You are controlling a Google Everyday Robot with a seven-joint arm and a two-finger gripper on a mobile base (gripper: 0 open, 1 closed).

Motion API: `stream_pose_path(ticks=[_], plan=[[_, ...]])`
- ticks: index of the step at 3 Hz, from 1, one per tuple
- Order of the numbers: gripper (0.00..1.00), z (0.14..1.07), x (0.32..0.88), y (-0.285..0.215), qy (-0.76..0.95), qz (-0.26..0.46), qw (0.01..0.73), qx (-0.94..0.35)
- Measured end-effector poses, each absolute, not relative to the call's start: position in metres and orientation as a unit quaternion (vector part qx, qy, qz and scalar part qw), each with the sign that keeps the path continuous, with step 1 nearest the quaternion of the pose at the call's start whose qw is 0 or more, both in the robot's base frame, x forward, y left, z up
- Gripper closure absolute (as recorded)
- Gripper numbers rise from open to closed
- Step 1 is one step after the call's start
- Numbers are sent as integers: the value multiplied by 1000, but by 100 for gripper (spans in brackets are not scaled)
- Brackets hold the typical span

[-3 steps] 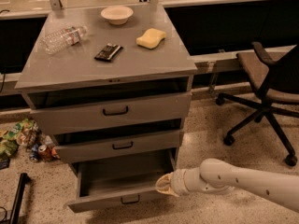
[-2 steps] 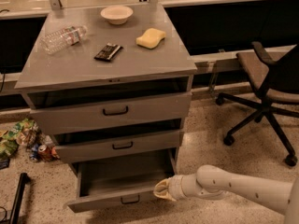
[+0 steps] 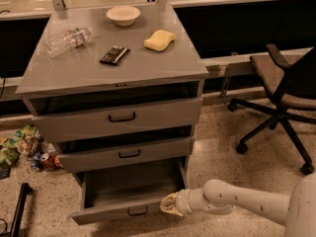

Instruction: Close bottom drawer

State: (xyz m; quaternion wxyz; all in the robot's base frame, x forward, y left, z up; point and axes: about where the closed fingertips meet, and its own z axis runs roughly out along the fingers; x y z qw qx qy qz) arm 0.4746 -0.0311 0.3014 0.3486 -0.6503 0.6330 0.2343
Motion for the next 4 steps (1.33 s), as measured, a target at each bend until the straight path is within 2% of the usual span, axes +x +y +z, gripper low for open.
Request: stream_pose_path(ticks=[2,4], plan=[[100,262,475,-22,646,251,350,-630],[100,212,483,-10,659,208,338,-639]])
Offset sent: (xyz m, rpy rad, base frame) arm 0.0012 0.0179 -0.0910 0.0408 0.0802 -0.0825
